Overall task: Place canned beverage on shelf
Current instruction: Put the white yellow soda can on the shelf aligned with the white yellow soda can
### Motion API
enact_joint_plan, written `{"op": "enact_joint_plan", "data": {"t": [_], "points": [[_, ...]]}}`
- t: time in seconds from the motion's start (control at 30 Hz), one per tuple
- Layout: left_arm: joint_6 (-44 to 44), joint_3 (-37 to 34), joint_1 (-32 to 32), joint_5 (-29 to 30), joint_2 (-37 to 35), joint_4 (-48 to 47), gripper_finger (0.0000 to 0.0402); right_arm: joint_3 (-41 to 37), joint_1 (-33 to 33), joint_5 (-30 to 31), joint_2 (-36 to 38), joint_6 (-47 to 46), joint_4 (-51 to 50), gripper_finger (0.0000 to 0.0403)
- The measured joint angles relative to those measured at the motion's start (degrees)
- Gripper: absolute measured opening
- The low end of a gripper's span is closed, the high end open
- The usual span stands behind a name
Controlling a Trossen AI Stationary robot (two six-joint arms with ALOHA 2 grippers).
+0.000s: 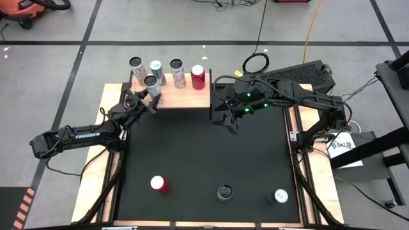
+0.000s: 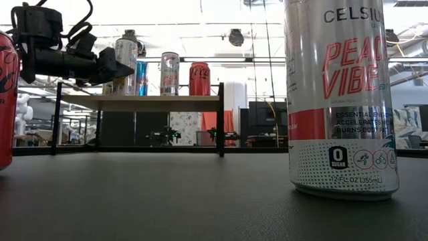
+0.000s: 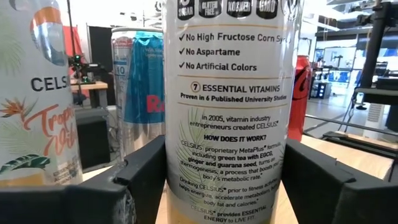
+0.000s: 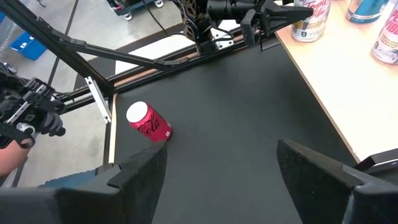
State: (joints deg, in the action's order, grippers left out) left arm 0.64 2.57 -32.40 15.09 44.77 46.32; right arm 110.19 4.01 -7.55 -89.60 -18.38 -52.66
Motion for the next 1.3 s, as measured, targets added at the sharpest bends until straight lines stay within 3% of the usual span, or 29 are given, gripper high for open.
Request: {"op": "enact_joint_plan", "data": {"t": [0.17,0.53,0.97,1.3], "points": [[-0.1,-0.5,0.1,-0.6,0.3,0.8,0.029,0.0,0.0,0.0,0.0,-0.4,0.1,0.0286],[1.2,-0.3,0.1,-0.2,0.2,-4.3,0.0292,0.0,0.0,0.0,0.0,-0.4,-0.2,0.0286],[1.2,-0.2,0.1,-7.6,0.1,-2.6,0.0293,0.0,0.0,0.0,0.0,0.0,-1.2,0.0286],[1.9,-0.1,0.1,-3.4,0.1,-1.7,0.0293,0.0,0.0,0.0,0.0,0.9,-1.2,0.0286]]}}
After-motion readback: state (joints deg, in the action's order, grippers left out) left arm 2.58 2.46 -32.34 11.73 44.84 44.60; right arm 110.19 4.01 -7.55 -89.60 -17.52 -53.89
